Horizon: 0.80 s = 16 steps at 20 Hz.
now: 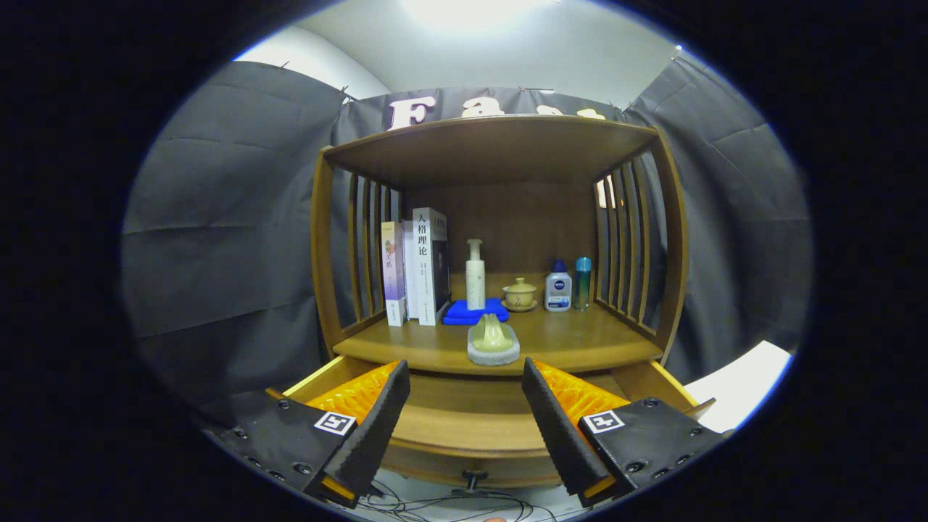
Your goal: Pull open the drawer, take out the items inside it, and place them on the countertop above the cabinet.
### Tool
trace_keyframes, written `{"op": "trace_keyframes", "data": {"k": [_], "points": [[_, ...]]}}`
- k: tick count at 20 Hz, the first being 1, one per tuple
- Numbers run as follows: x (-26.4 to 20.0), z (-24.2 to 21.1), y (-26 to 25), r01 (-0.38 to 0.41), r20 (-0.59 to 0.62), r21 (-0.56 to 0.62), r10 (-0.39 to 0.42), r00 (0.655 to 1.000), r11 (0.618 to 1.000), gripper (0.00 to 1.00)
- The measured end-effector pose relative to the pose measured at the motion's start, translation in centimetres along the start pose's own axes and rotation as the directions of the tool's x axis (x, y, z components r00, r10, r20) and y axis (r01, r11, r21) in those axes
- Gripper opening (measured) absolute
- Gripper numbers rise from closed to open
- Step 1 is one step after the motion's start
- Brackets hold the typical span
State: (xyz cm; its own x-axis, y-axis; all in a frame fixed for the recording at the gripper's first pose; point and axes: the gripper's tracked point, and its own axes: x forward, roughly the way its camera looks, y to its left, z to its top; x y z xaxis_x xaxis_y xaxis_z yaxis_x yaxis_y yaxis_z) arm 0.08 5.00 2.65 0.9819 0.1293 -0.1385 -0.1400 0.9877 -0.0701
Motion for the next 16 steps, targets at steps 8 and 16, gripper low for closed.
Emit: {"op": "trace_keyframes", "data": {"k": [8,16], "points": [[-2.9,-4.9,0.5,-0.003,-0.011,-0.022,0.002,1.000,1.000,0.98],[-3.1,-9.7,0.5,0.006,-0.105,-0.020,-0.008,0.994,1.000,0.98]]}}
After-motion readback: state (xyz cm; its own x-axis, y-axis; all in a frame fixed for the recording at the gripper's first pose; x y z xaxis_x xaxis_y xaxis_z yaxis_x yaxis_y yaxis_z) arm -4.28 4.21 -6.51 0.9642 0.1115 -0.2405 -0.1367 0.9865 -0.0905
